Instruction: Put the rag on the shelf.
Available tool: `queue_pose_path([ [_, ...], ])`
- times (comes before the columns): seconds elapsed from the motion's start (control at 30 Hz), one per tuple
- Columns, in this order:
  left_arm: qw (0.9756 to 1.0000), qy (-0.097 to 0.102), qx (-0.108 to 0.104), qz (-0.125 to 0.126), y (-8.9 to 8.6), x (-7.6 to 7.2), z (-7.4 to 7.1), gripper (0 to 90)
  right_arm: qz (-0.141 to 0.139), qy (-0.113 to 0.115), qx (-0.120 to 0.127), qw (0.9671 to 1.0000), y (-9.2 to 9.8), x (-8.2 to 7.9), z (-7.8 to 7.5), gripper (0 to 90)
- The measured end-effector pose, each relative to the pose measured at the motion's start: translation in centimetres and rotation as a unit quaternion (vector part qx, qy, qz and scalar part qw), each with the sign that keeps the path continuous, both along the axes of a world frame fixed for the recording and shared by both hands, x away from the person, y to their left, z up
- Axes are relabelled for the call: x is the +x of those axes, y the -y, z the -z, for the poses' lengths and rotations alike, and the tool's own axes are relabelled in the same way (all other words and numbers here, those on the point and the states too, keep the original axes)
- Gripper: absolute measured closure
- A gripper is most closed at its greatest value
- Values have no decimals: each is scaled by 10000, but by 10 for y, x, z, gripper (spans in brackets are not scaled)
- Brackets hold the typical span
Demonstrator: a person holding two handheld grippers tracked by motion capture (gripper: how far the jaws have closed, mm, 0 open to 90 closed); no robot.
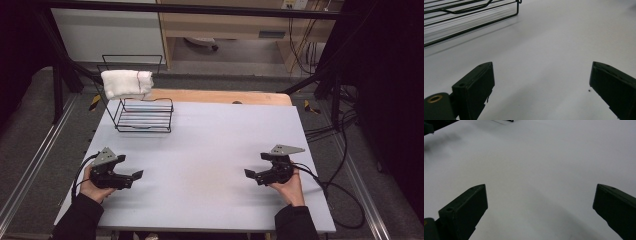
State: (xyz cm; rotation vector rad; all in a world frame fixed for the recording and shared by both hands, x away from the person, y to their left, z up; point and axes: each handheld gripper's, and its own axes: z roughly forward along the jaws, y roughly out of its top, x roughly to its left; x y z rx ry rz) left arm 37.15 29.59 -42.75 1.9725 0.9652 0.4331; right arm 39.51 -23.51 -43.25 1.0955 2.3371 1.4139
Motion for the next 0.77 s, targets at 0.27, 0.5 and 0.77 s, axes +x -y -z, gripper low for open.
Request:
queue_pose_path([
  [0.27,9999,-58,89,69,2,0,5,61,56,-51,-4,10000,21,-13,7,4],
  [0.5,9999,-70,102,100,3,-1,7,61,176,-143,-64,9997,30,-21,13,4],
  [0.77,9998,-58,126,125,5,-3,8,62,170,-144,-128,9997,28,-21,15,4],
])
